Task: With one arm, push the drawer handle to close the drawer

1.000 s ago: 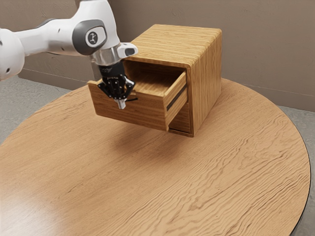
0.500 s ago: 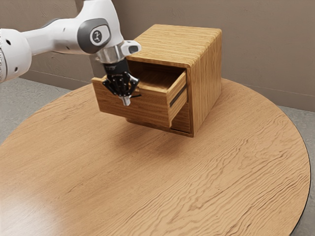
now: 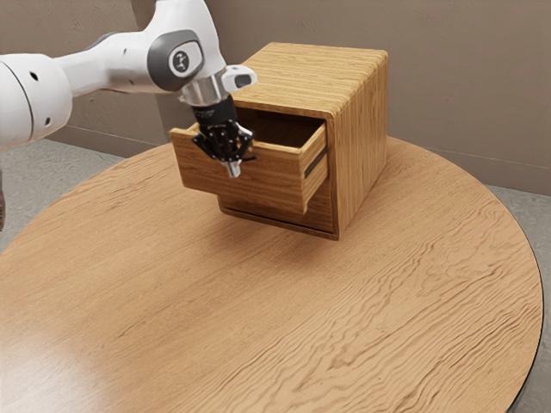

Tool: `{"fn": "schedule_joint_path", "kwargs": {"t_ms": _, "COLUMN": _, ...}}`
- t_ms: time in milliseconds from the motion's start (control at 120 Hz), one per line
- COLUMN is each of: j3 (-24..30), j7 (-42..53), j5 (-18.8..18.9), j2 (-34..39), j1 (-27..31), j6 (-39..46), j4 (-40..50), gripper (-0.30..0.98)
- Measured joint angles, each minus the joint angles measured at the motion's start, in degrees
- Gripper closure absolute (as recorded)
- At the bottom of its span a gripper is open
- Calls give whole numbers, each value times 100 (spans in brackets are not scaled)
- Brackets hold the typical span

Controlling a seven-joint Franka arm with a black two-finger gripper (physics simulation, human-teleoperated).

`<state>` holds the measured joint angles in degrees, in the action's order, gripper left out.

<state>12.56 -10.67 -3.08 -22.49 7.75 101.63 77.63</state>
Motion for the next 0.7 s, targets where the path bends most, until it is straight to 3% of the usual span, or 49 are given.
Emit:
{"fn": "schedule_joint_path", "kwargs": {"t_ms": 500, "j3": -103, "j7": 166, "j5": 3, "j2": -356, "j1": -21, "j6": 112, "j4": -543, "gripper": 78}}
{"fn": "schedule_joint_path", "kwargs": {"t_ms": 700, "j3": -120, "j7": 229, "j5": 259, "j2": -482, "j1": -162, "j6": 184, "j4": -705, "gripper": 79}}
